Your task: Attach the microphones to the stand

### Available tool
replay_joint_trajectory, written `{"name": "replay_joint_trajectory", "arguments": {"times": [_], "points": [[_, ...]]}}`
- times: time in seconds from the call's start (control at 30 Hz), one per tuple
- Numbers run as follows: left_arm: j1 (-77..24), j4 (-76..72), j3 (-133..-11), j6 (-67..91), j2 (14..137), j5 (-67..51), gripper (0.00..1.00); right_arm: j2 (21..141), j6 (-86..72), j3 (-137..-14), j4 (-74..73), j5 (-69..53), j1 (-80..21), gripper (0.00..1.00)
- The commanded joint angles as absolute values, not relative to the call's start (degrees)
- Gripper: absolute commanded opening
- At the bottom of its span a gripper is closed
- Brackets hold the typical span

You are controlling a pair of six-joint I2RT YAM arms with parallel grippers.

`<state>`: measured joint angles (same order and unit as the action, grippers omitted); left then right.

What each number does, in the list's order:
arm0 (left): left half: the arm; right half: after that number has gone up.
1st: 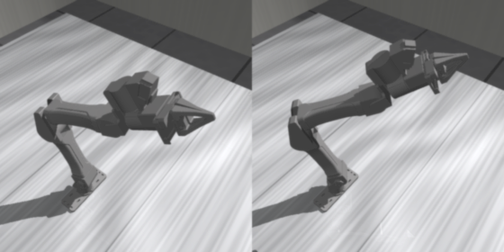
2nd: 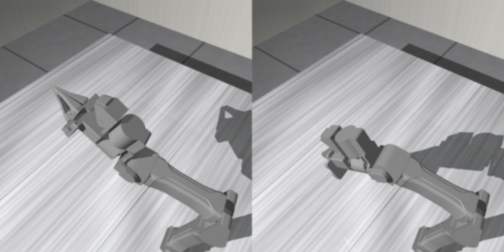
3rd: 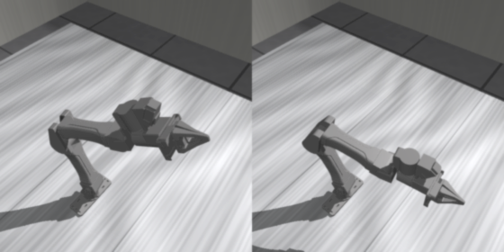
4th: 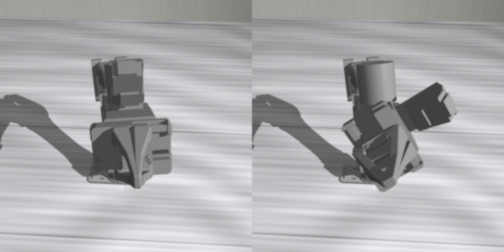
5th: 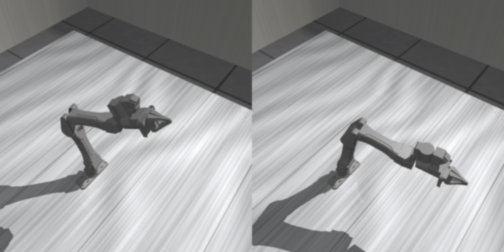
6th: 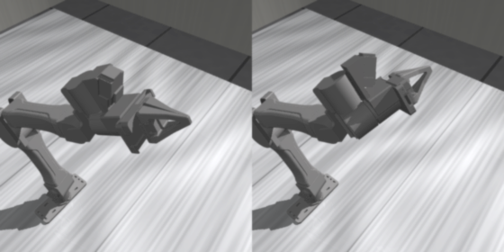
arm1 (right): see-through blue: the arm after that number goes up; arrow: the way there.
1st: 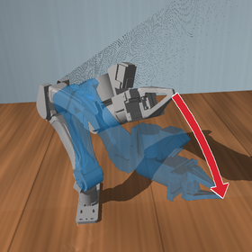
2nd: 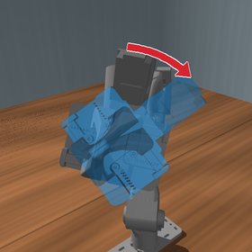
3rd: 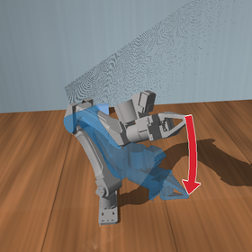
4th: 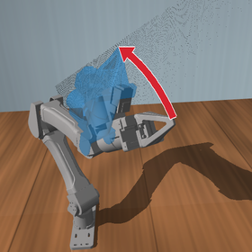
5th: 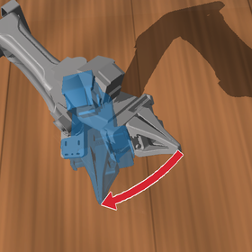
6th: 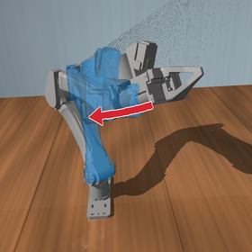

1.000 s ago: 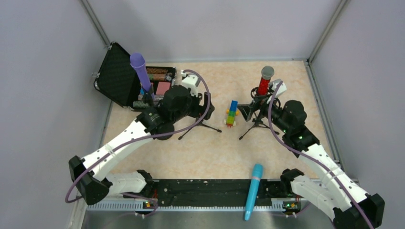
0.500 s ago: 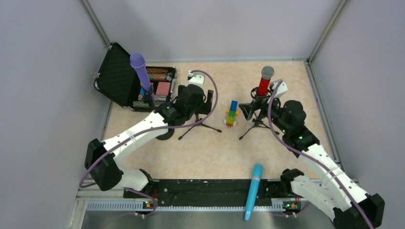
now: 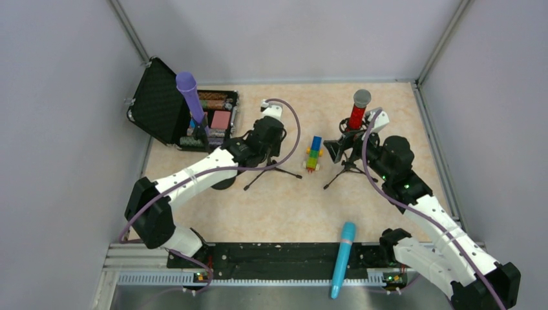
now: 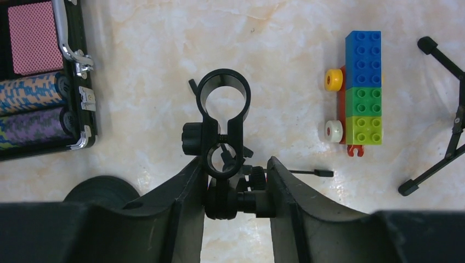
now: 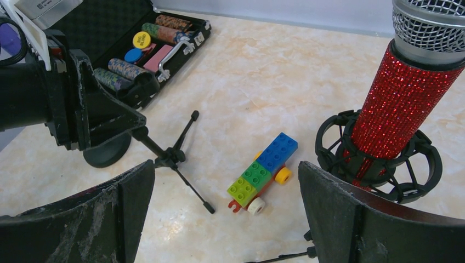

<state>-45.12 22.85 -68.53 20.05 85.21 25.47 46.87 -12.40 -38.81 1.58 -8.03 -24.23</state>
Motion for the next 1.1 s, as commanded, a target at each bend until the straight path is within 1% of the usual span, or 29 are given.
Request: {"name": "replay_joint_trajectory", "arguments": {"times": [0.0, 0.03, 0.07, 0.33, 0.37, 0.63, 0.93, 1.07], "points": [[-45.5, 20.7, -69.9, 18.2, 84.4, 24.6, 0.12, 45.4, -11.7, -41.0, 2.2, -7.7, -24.0, 0.99], [-45.5, 20.9, -70.0, 17.4, 84.0, 23.6, 0.08, 45.3, -11.8, -40.8, 2.2, -7.7, -23.9, 0.99], [-45.4, 21.0, -70.0, 16.8, 83.7, 22.8, 0.06, 45.1, -11.9, -40.7, 2.2, -7.6, -23.9, 0.99], [-45.9, 21.0, -68.9, 12.0, 79.0, 17.7, 0.02, 44.1, -12.4, -40.3, 2.1, -7.3, -24.0, 0.99], [-46.0, 20.6, -68.5, 11.6, 78.0, 16.6, 0.0, 44.1, -12.4, -40.2, 2.1, -7.3, -24.0, 0.99], [-46.2, 12.0, -60.3, 2.2, 68.1, 2.5, 0.0, 43.5, -12.5, -39.5, 2.1, -6.4, -24.0, 0.99], [-46.1, 18.6, -59.0, -9.0, 65.3, -14.0, 0.0, 43.2, -12.8, -39.2, 2.5, -6.4, -23.9, 0.99], [-46.2, 18.3, -57.5, -12.3, 64.8, -20.7, 0.0, 43.3, -13.1, -39.0, 2.7, -6.5, -24.0, 0.99]]}}
